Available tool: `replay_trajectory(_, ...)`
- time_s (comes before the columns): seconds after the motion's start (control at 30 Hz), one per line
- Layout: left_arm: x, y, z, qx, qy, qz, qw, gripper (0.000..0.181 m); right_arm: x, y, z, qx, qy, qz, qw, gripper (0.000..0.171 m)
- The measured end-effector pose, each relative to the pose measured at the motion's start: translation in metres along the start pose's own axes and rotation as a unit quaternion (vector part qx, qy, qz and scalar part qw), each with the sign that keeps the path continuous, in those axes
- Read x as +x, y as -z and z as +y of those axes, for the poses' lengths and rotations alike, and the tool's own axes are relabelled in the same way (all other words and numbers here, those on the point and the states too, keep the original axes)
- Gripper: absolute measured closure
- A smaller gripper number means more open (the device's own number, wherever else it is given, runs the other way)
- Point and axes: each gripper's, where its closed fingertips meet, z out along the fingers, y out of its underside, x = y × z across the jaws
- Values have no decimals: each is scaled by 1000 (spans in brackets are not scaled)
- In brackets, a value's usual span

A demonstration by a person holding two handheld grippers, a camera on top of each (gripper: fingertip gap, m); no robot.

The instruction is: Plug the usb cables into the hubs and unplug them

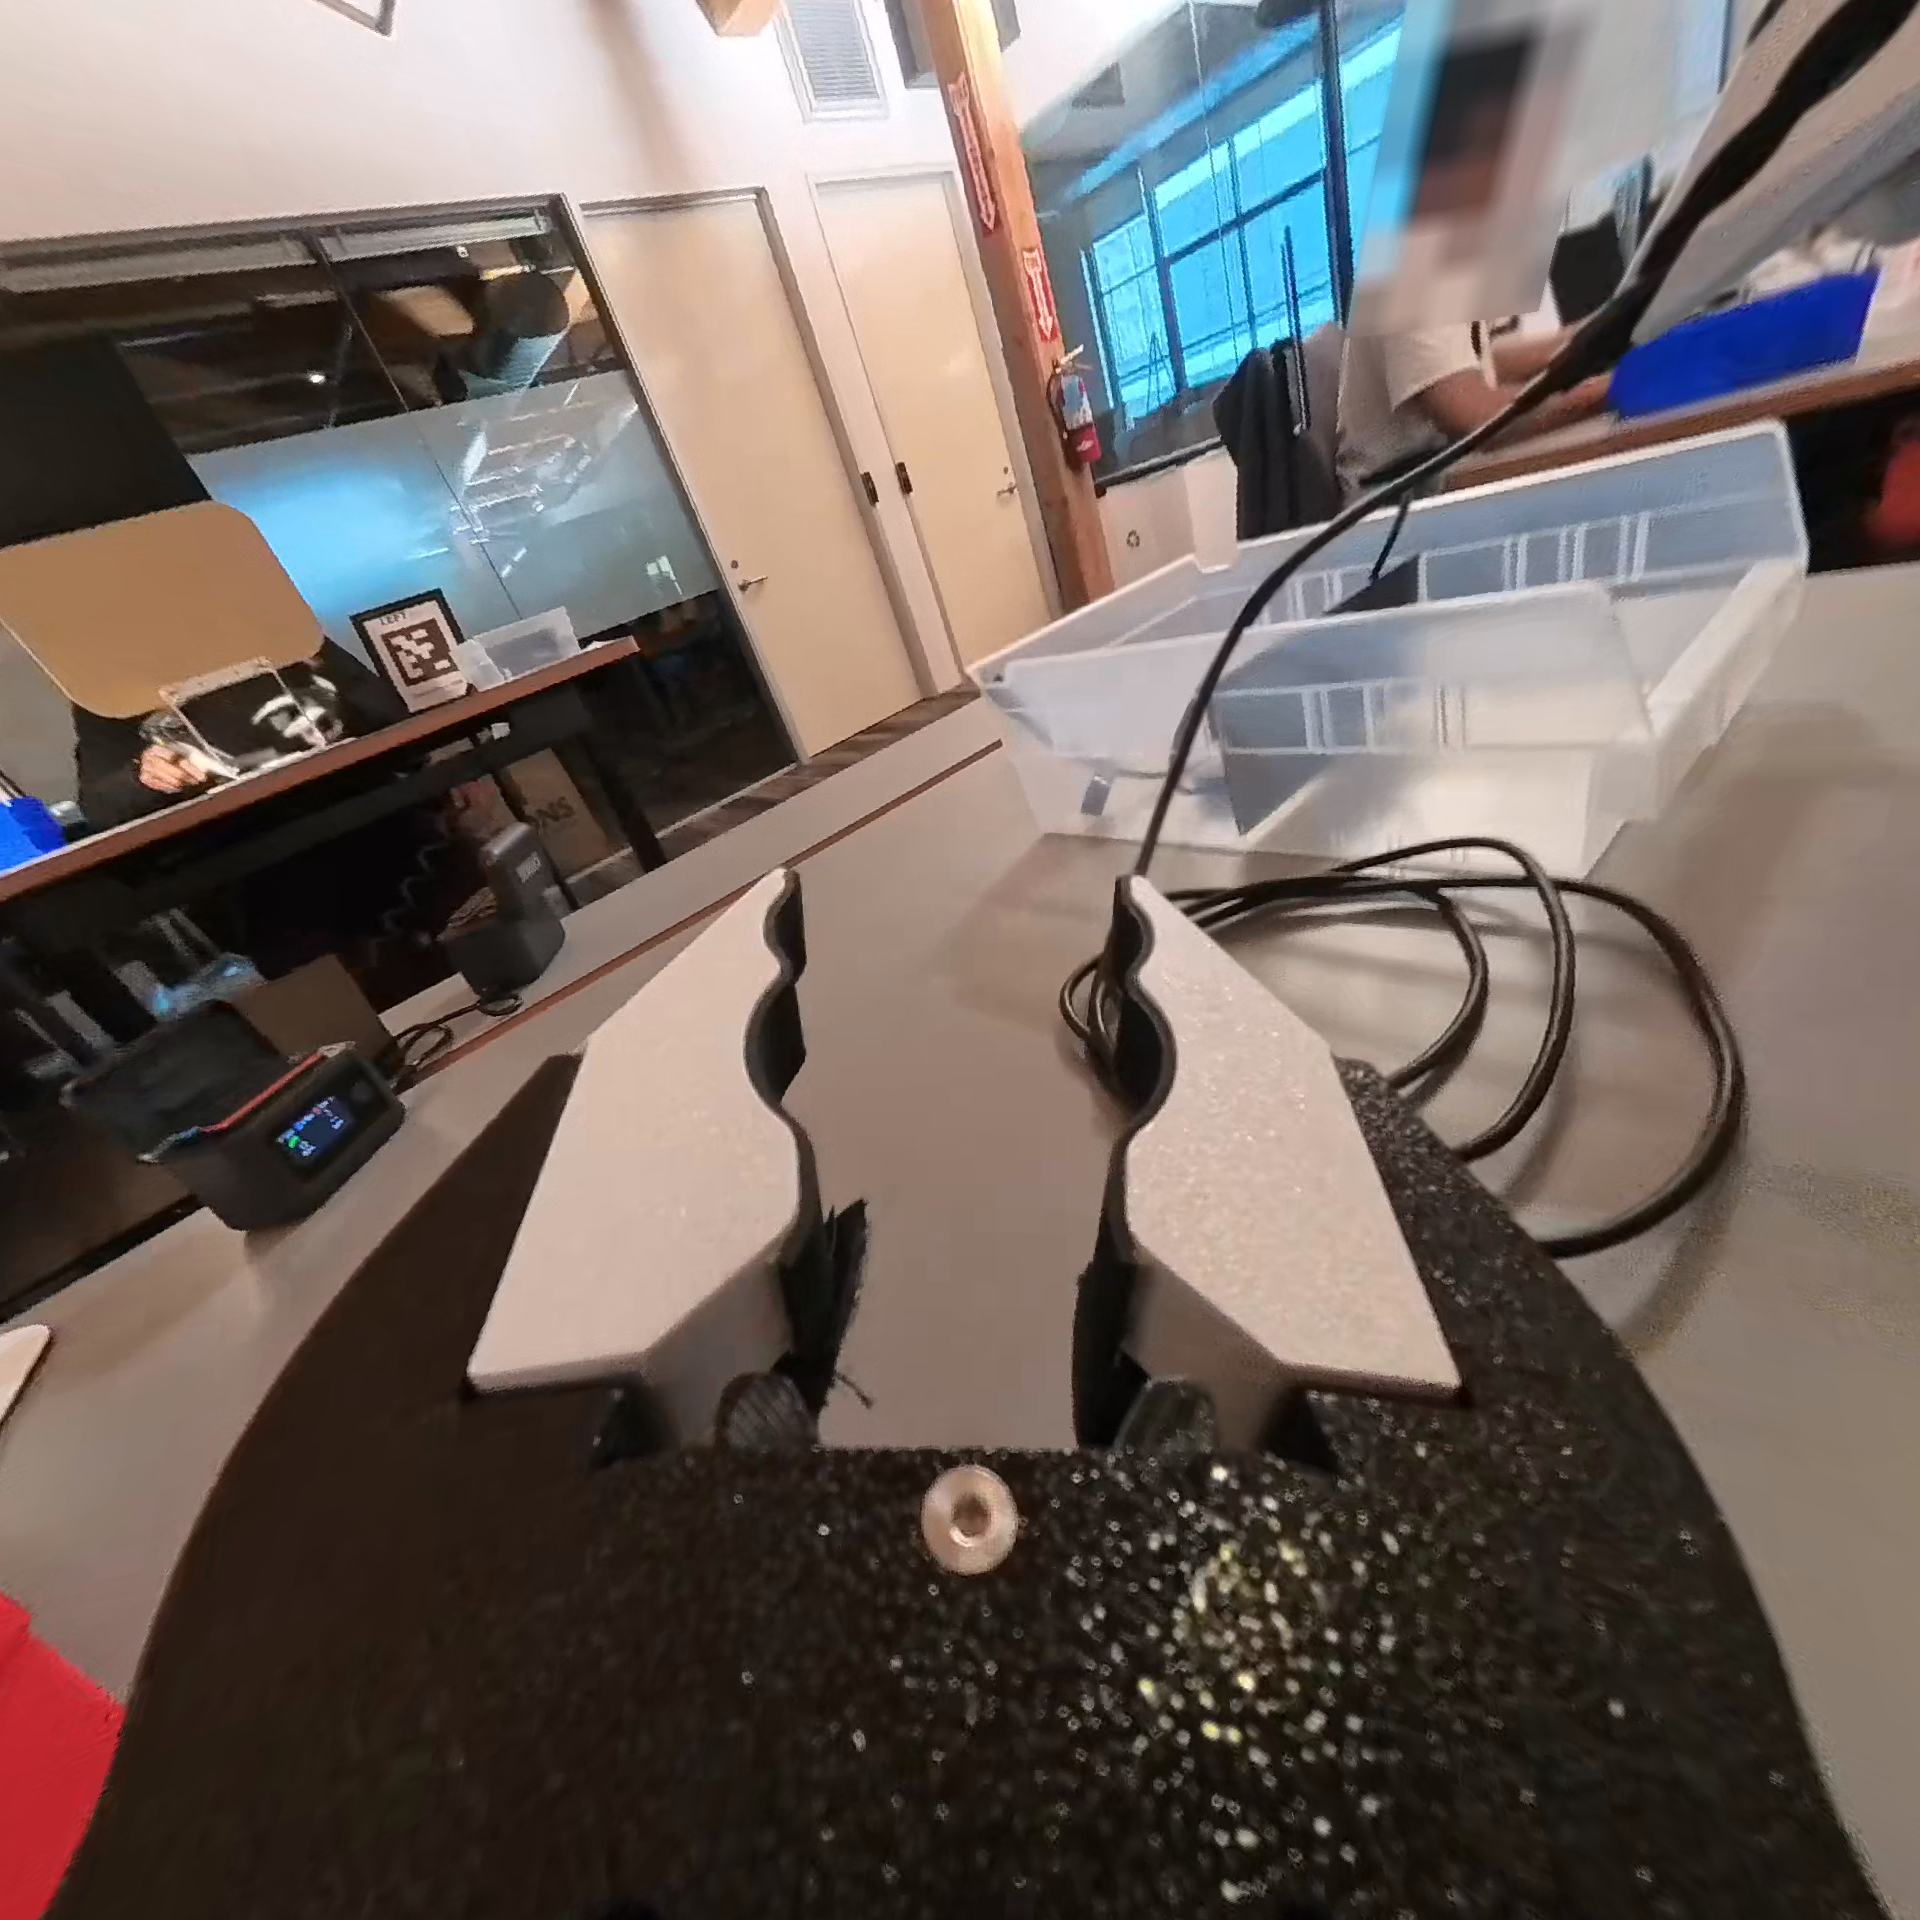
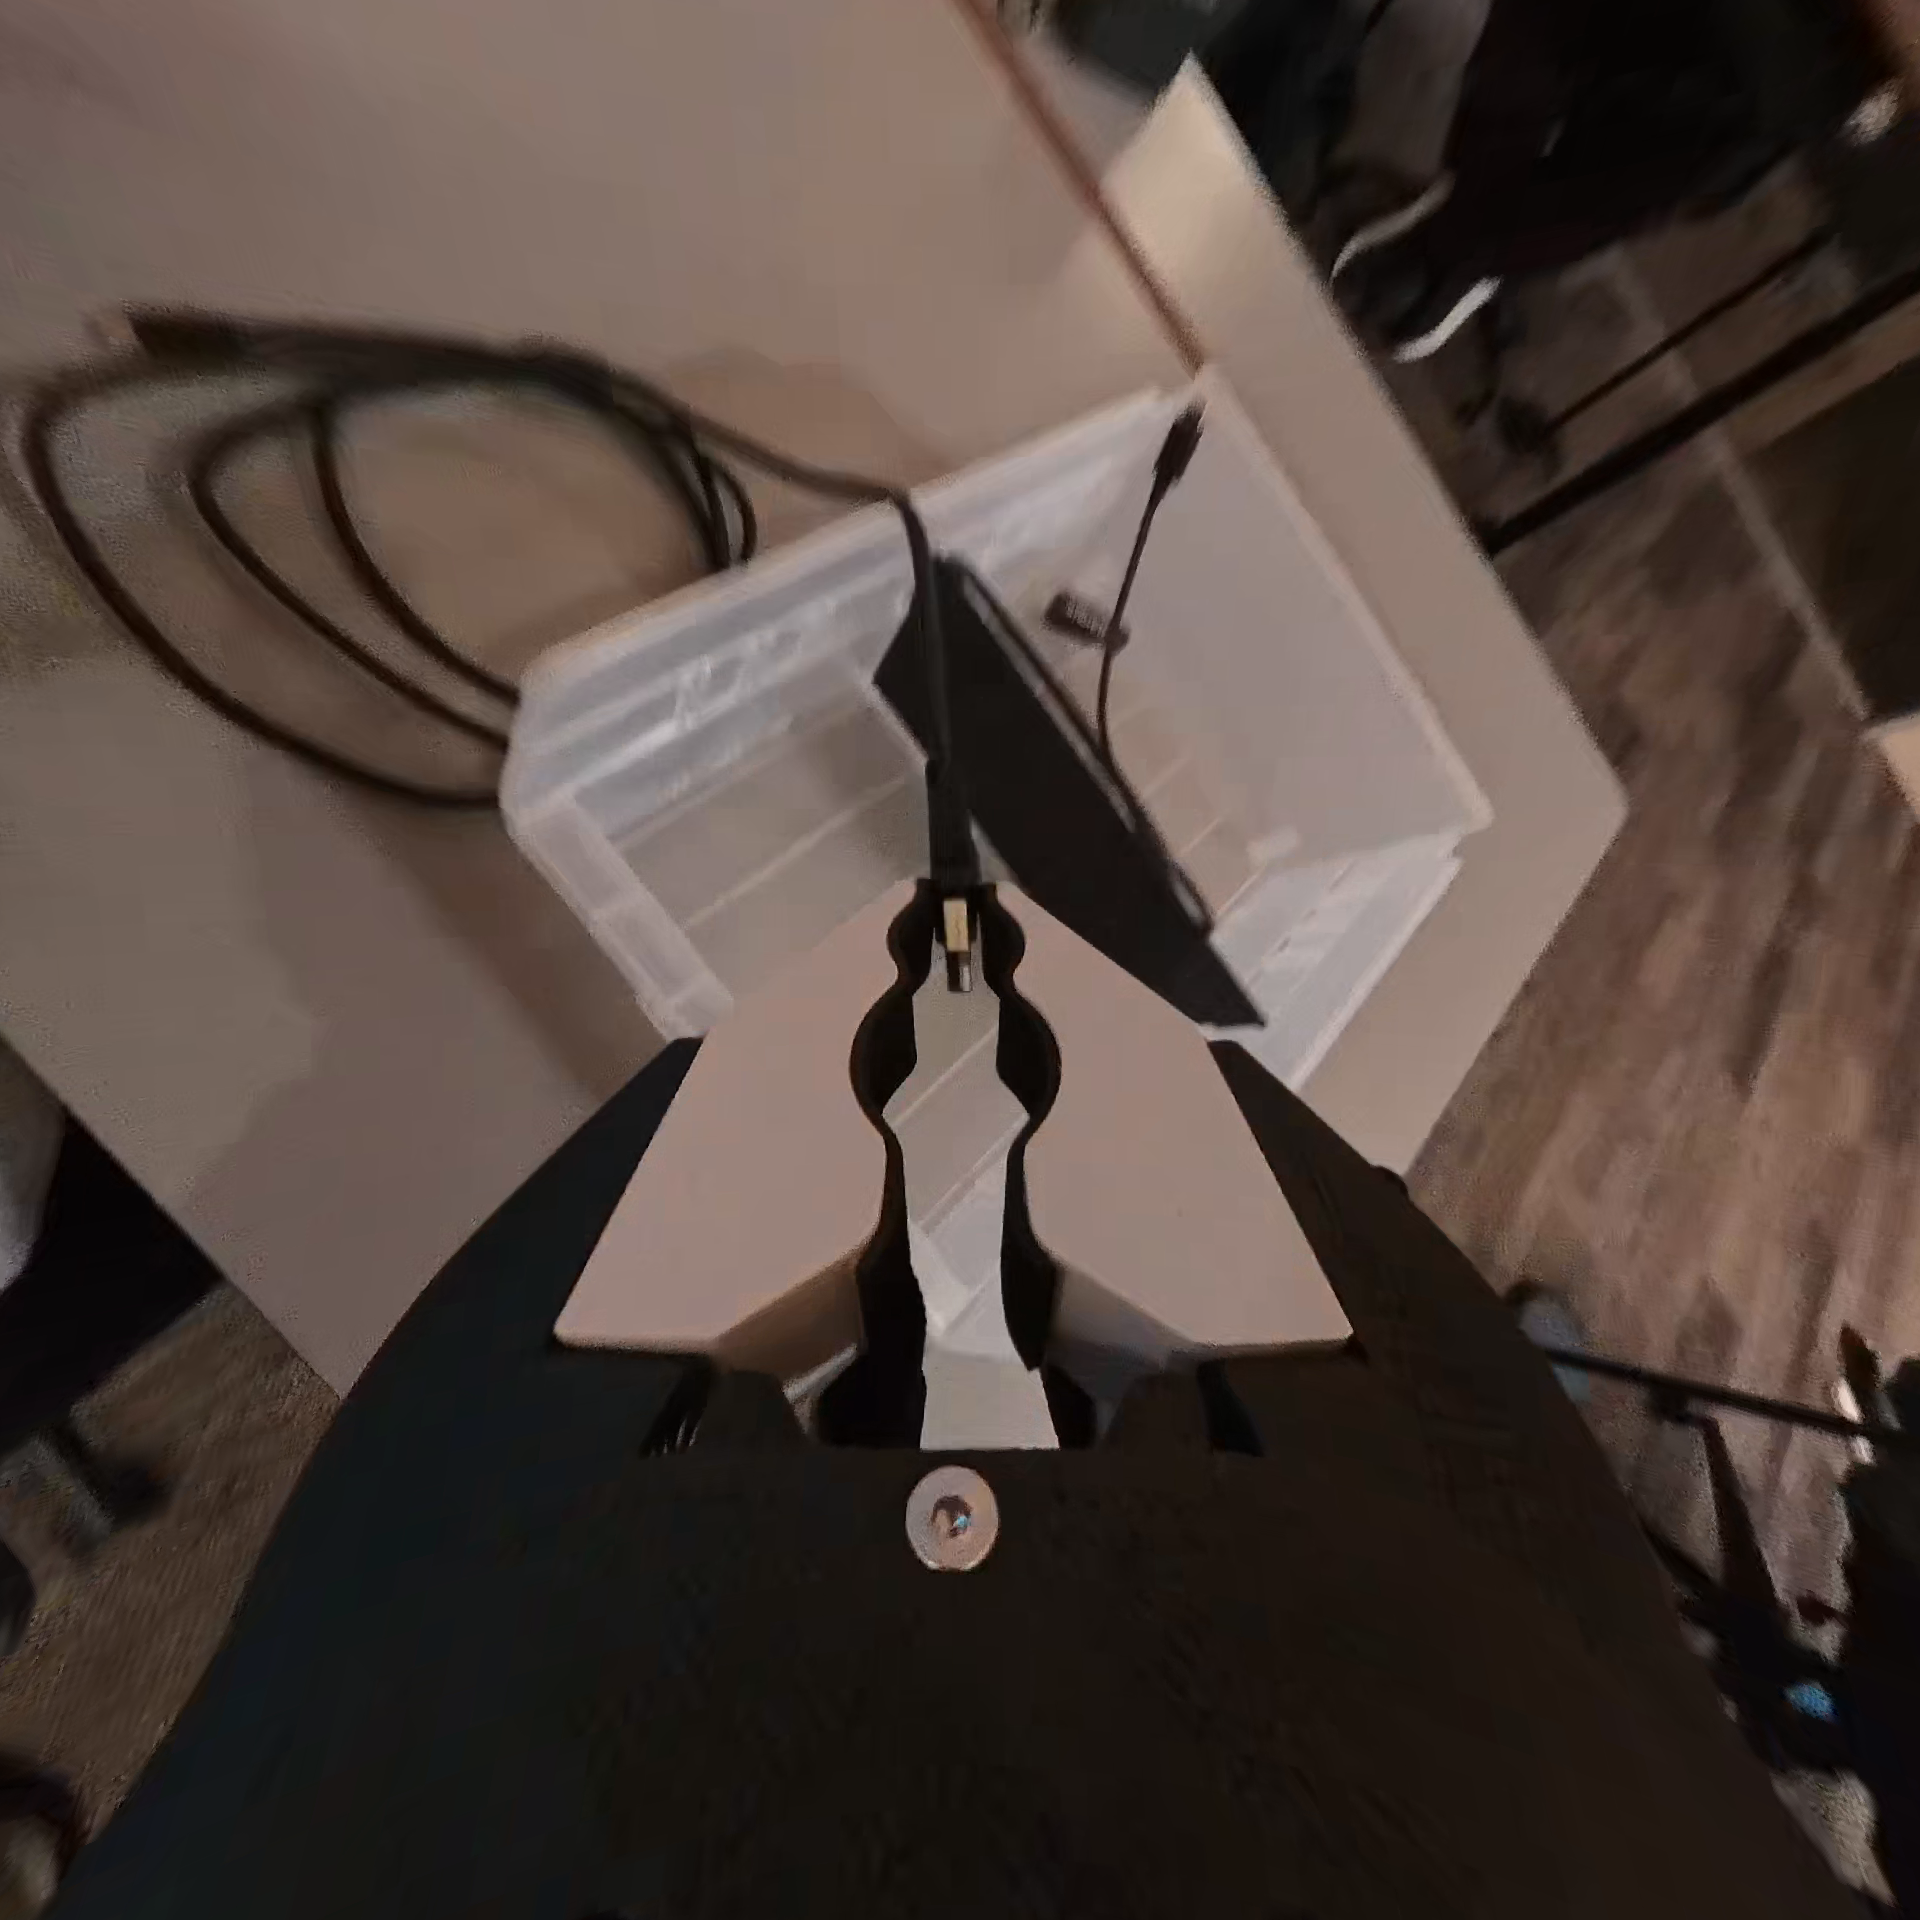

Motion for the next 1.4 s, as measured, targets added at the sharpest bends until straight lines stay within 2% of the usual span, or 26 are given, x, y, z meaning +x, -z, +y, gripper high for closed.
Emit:
replay_trajectory(0.1, 1, 0, 5, -15, -33, -8, 999, 125, -8, -20, 29, -38, -4, -22, 999, 164)
replay_trajectory(0.3, -7, 0, 14, -26, -9, -18, 999, 126, -13, -35, 42, -57, 23, -40, 997, 164)
replay_trajectory(0.47, -12, -8, 27, -51, -1, -15, 999, 127, -6, -52, 59, -112, 43, -39, 992, 164)
replay_trajectory(0.57, -12, -12, 34, -69, 6, -9, 998, 128, -11, -67, 68, -137, 28, -71, 988, 164)
replay_trajectory(0.6, -12, -12, 33, -68, 4, -8, 998, 128, -14, -71, 70, -145, 18, -88, 985, 159)
replay_trajectory(0.67, -11, -11, 32, -65, 0, -7, 998, 129, -15, -74, 70, -150, 3, -100, 984, 132)
replay_trajectory(0.73, -11, -11, 32, -64, 1, -7, 998, 129, -7, -70, 66, -150, -12, -92, 984, 114)
replay_trajectory(0.8, -11, -10, 31, -62, 4, -7, 998, 129, 5, -58, 51, -129, -14, -66, 989, 105)
replay_trajectory(0.87, -11, -10, 30, -60, 6, -7, 998, 129, 10, -42, 16, -70, -8, -51, 996, 99)
replay_trajectory(1.0, -10, -7, 26, -57, 1, -13, 998, 129, -44, -22, -83, 82, 30, -139, 986, 81)
replay_trajectory(1.1, -11, -4, 20, -42, 14, -14, 999, 130, -111, -37, -115, 87, 77, -229, 967, 70)
replay_trajectory(1.23, -15, 3, 13, -24, 31, -23, 999, 130, -189, -82, -96, 1, 122, -299, 946, 69)
replay_trajectory(1.4, -14, 7, 6, -8, 31, -23, 999, 130, -225, -124, -57, -101, 92, -336, 932, 73)
